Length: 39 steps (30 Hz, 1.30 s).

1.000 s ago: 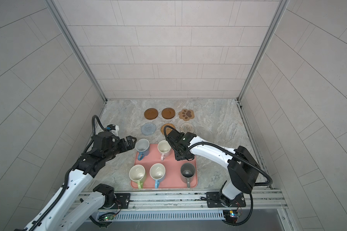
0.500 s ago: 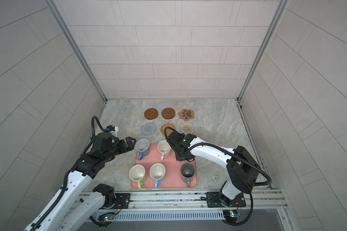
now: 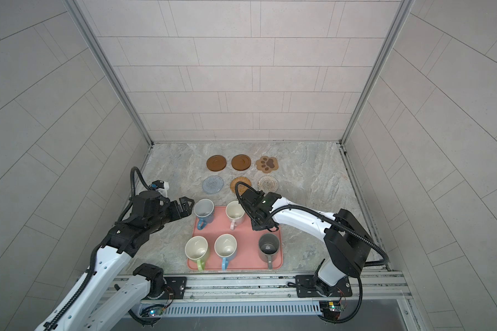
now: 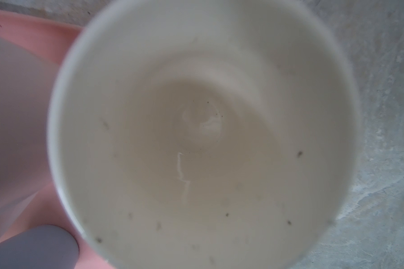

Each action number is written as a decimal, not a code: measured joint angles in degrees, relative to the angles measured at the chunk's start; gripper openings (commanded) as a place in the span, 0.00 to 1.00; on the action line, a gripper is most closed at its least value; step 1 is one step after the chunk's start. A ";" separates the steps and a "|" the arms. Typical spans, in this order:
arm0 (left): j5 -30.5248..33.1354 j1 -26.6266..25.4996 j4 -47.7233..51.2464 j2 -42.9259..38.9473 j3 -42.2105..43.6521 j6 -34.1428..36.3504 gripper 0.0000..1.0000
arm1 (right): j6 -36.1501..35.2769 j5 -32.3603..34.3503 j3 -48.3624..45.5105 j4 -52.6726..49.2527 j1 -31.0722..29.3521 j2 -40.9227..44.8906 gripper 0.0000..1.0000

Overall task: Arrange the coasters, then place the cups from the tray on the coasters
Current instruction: 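Lift the white mug with right gripper and carry it toward the cork paw coaster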

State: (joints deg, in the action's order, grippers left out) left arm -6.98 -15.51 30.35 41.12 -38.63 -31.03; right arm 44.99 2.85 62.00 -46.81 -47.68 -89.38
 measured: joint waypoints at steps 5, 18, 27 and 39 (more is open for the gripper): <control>0.00 0.00 -0.02 0.02 0.00 0.02 1.00 | -0.24 0.07 0.00 0.00 0.00 0.04 0.04; 0.00 0.02 -0.02 0.02 0.00 0.87 1.00 | -1.75 0.94 -0.17 -1.57 0.00 3.63 0.04; 0.02 0.00 -0.02 -0.70 0.00 0.87 1.00 | -4.07 1.53 4.50 -3.74 0.57 4.55 0.03; 0.00 0.00 -0.02 -1.36 0.00 0.87 1.00 | -8.61 1.55 10.38 -4.94 4.83 5.27 0.03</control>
State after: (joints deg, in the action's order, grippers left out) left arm -6.98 -15.51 30.33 39.77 -38.63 -30.15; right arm 36.38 4.40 72.38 -51.75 -42.85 -84.12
